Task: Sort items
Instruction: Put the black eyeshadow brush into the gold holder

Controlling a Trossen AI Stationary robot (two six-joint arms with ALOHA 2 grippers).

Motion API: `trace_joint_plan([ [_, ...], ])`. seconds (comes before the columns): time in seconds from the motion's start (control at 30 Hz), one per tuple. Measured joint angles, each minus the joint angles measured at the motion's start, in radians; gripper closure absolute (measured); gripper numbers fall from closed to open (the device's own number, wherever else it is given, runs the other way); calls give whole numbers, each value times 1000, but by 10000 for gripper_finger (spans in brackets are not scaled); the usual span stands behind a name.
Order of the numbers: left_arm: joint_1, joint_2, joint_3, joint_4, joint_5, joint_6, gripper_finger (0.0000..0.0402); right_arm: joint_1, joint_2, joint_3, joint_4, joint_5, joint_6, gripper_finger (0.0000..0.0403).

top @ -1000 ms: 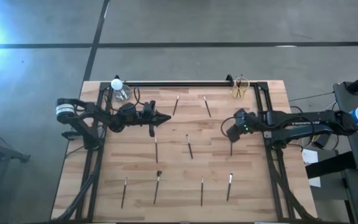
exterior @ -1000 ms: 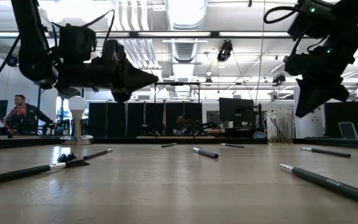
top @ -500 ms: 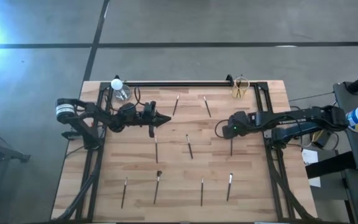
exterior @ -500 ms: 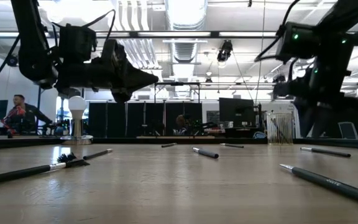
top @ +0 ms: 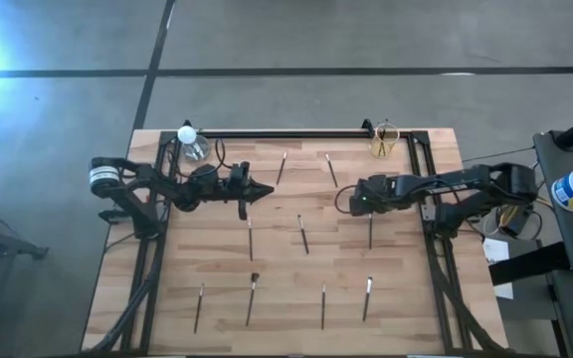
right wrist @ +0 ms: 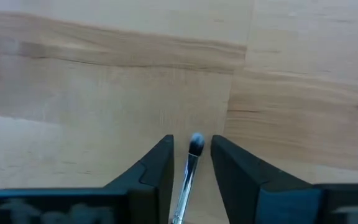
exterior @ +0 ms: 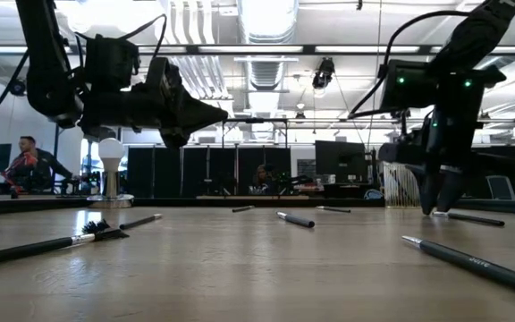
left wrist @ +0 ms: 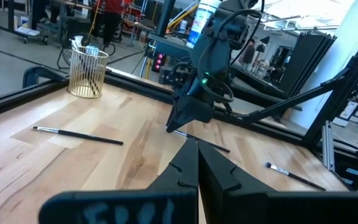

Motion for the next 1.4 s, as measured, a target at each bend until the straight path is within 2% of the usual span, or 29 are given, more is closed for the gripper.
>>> trace_joint_plan([
  [0.43, 0, 0, -1, 3, 0, -16, 402, -6, 34, 51, 10, 16, -80, 385],
  [0.7, 0, 0, -1, 4, 0, -21, 402, -6, 16, 66, 24, 16, -136, 394],
  [0.97, 0, 0, -1, 3, 0, -27, 402, -2, -128, 67, 138, 34, -264, 394],
  [1.2, 0, 0, -4, 1, 0, -25, 402, -54, -285, 67, 341, 54, -497, 394],
  [1.27, 0, 0, -6, 1, 0, -18, 402, -84, -322, 67, 379, 107, -575, 394],
  [1.4, 2, 0, -9, 1, -3, -6, 402, -157, -370, 66, 470, 306, -787, 394],
])
